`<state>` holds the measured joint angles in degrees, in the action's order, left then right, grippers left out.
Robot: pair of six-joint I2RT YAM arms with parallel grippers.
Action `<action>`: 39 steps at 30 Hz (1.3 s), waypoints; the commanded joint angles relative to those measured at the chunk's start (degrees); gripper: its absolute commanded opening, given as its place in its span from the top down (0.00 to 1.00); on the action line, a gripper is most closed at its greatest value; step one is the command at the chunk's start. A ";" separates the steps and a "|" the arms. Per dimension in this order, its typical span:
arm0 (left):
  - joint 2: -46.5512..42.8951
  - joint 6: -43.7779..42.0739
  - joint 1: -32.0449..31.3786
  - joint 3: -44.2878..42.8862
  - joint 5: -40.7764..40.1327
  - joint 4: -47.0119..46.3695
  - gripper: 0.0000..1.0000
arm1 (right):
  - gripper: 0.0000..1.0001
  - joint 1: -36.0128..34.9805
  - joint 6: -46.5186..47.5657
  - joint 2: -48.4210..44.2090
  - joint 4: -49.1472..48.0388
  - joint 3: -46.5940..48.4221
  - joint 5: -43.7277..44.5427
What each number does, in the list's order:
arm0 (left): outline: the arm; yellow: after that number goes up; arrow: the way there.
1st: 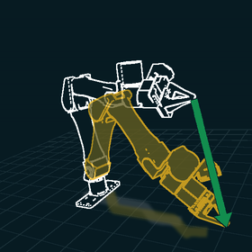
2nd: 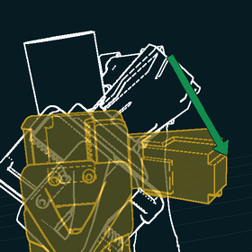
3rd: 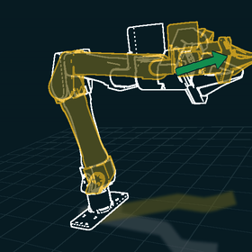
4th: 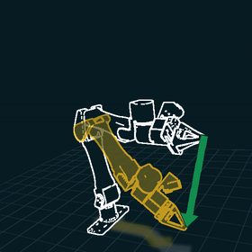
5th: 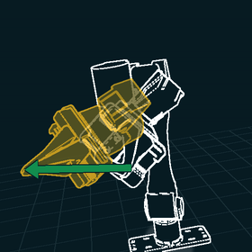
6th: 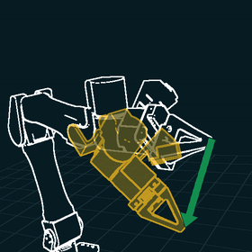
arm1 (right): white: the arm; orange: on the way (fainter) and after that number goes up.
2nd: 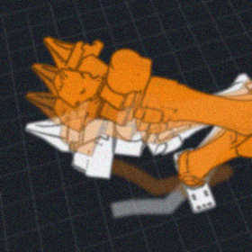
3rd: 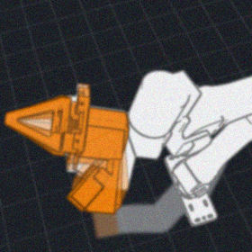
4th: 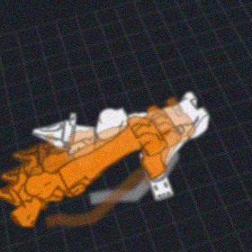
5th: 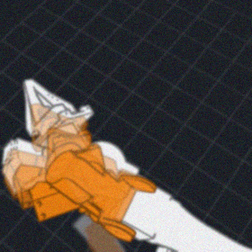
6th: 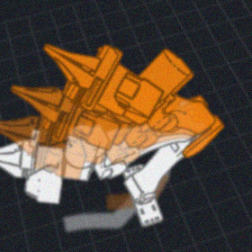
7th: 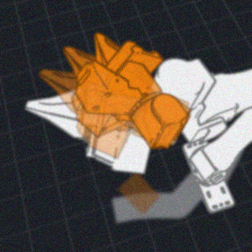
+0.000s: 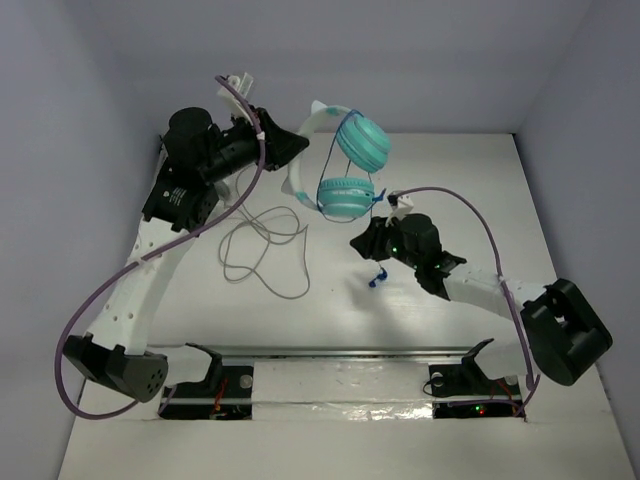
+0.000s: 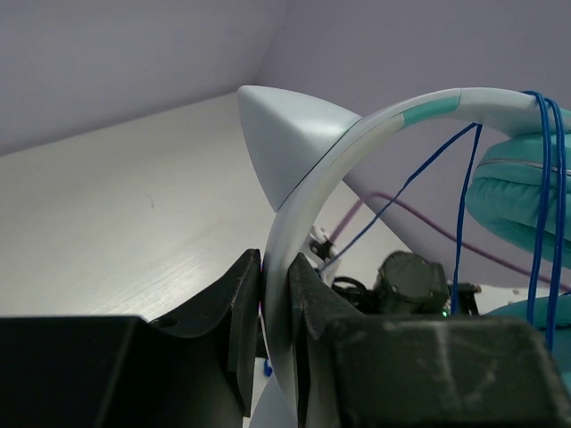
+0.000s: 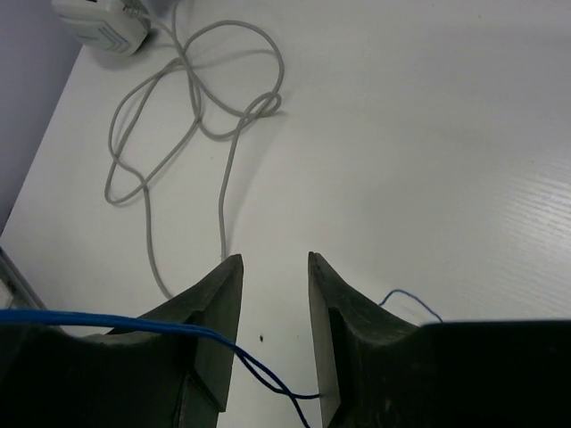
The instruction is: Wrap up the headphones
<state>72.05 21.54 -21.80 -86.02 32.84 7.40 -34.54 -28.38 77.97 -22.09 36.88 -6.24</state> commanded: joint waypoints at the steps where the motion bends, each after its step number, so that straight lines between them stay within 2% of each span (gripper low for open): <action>1: 0.98 4.12 1.68 -5.82 -3.39 -3.53 1.00 | 0.58 0.27 -1.85 -3.26 -4.98 -2.77 -1.93; 10: 3.27 8.52 1.68 -7.06 -2.34 -8.81 1.00 | 0.58 0.27 -2.47 1.56 -10.87 -5.07 -5.09; 12: 3.36 9.13 1.68 -7.15 -3.31 -9.07 1.00 | 0.62 0.27 -2.73 2.35 -11.05 -4.89 -5.27; 16: 3.45 11.68 1.68 -6.62 -4.71 -11.17 1.00 | 0.61 0.27 -3.52 2.62 -13.50 -6.38 -5.97; 19: 3.71 13.70 1.68 -6.62 -5.06 -13.02 1.00 | 0.65 0.27 -3.43 4.37 -13.07 -5.33 -6.59; 22: 3.80 15.37 1.68 -6.44 -5.24 -14.43 1.00 | 0.65 0.27 -3.52 6.91 -13.60 -4.98 -6.42; 25: 3.71 16.43 1.68 -6.27 -4.63 -15.75 1.00 | 0.59 0.27 -3.61 9.03 -13.95 -3.93 -6.24; 31: 3.80 15.90 1.68 -6.97 -6.03 -14.96 1.00 | 0.61 0.27 -4.05 11.32 -13.95 -3.13 -6.77; 34: 4.06 15.81 1.68 -6.97 -7.78 -14.78 1.00 | 0.70 0.27 -4.31 11.76 -13.95 -3.31 -7.65; 36: 4.24 15.99 1.68 -6.36 -10.06 -14.96 1.00 | 0.87 -0.43 -4.66 11.33 -13.51 -3.40 -7.65; 37: 4.24 16.16 1.68 -6.01 -10.69 -15.22 1.00 | 0.87 -0.44 -4.75 11.06 -13.51 -3.40 -7.65; 39: 4.41 16.25 1.68 -4.96 -12.79 -15.75 1.00 | 0.98 -1.83 -4.93 9.92 -12.46 -4.10 -6.33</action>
<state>77.17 35.16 -20.14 -89.73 23.94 -1.41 -35.00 -33.04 89.60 -32.18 31.90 -13.04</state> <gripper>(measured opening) 0.127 0.042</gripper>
